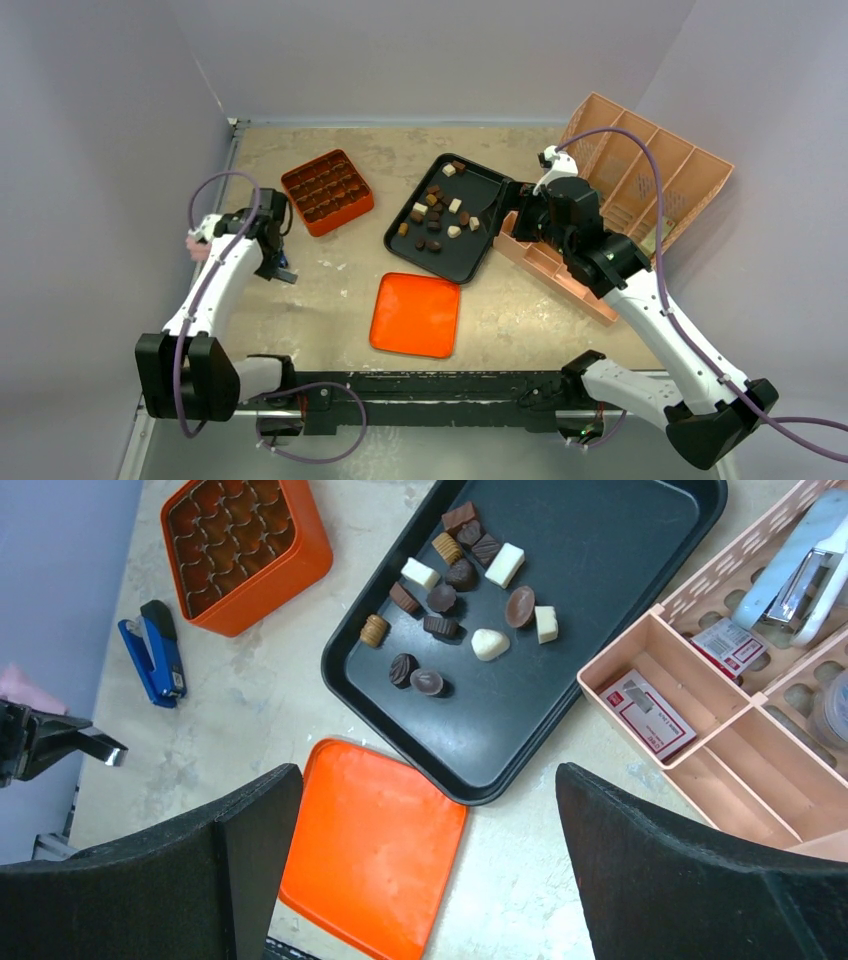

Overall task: Pack the chocolate
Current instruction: Adjust the clamp at the center of the board.

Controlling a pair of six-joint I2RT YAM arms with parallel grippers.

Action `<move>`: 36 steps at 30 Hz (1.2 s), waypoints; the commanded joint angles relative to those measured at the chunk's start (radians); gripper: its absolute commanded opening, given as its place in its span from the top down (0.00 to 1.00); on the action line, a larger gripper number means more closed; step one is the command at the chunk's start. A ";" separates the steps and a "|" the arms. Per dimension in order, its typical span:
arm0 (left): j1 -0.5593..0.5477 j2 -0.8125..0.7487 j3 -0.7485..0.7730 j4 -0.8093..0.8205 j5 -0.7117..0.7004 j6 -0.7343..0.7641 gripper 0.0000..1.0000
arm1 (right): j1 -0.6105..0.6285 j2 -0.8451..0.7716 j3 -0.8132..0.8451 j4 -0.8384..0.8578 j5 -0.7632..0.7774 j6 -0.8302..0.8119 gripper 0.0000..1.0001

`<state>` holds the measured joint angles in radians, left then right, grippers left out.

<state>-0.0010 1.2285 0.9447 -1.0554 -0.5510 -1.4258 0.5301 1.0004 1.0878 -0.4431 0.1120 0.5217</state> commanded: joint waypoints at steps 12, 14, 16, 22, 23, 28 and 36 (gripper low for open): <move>-0.383 -0.063 -0.051 0.073 0.051 0.476 1.00 | 0.005 -0.024 0.020 0.024 0.009 0.006 0.01; -0.433 -0.039 -0.042 0.036 0.018 0.466 1.00 | 0.005 -0.031 0.017 0.020 0.009 0.006 0.01; -0.490 -0.015 -0.035 -0.001 -0.016 0.445 1.00 | 0.005 -0.039 0.013 0.019 0.008 0.006 0.01; -0.619 0.107 -0.047 -0.037 -0.069 0.375 1.00 | 0.005 -0.055 0.000 0.012 -0.002 0.006 0.01; -0.633 0.136 -0.043 -0.036 -0.079 0.371 1.00 | 0.005 -0.057 -0.001 0.012 -0.005 0.006 0.01; -0.712 0.282 0.014 -0.048 -0.127 0.352 0.95 | 0.005 -0.064 0.000 0.005 -0.008 0.003 0.01; -0.762 0.364 0.061 -0.002 -0.087 0.395 0.67 | 0.006 -0.102 -0.014 -0.015 0.020 -0.006 0.01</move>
<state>-0.7506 1.6005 0.9463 -1.0733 -0.6212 -1.0447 0.5301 0.9375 1.0763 -0.4606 0.1131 0.5228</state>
